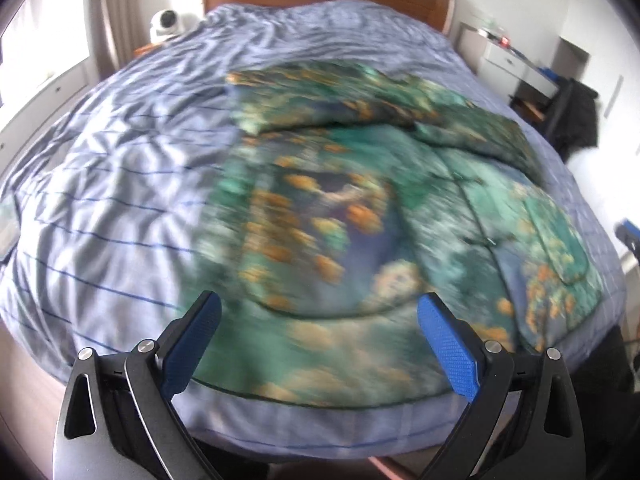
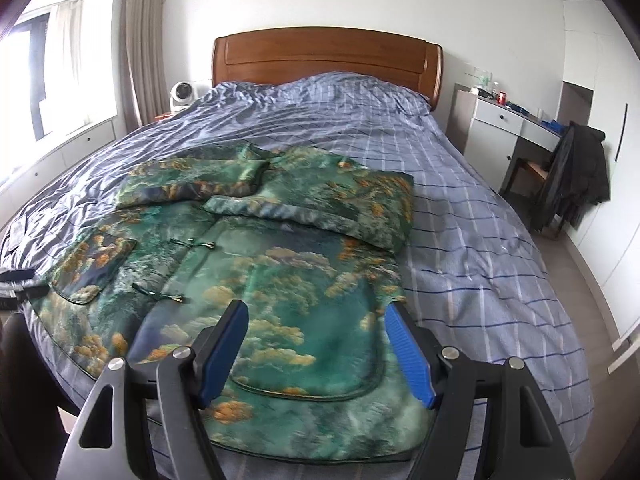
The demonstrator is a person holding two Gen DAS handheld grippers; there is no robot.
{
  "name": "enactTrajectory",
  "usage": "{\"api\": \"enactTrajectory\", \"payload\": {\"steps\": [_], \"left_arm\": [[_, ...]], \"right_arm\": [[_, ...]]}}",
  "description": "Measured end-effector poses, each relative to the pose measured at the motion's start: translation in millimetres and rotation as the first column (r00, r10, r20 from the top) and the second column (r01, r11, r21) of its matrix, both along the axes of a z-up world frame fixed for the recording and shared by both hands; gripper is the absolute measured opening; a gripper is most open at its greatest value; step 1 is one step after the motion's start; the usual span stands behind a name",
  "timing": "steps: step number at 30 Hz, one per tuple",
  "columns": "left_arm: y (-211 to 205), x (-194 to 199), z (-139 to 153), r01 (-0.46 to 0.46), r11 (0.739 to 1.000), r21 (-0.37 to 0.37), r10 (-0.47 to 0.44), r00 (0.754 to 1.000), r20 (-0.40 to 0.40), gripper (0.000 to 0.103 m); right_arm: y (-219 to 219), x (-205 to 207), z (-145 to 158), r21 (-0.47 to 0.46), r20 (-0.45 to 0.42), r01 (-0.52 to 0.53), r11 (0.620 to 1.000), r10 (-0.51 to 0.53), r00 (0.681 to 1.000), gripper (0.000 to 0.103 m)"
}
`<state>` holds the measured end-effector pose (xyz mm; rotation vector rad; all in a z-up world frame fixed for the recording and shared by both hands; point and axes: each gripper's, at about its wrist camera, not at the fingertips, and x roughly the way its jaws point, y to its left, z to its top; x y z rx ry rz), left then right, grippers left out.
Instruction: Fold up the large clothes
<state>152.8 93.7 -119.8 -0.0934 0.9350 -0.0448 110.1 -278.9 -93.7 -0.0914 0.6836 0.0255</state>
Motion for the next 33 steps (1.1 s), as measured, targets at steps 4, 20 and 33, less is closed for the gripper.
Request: {"api": "enactTrajectory", "payload": {"steps": [4,20,33], "left_arm": [[41,18,-8,-0.012,0.998,-0.057,0.009,0.999,-0.053,0.099],[66,36,-71,0.04,0.974,-0.221,-0.083,0.979,-0.188,0.1],[36,38,-74,0.122,0.98,-0.158,-0.161,0.95,-0.266,0.071]], "right_arm": [[-24,0,-2,-0.04,-0.029,0.024,0.999,-0.026,0.999,0.072],[-114,3,-83,0.277,-0.363,0.074,0.958,0.033,0.931,0.073],[-98,23,-115,0.382,-0.446,-0.003,0.924,0.187,0.875,0.062]]}}
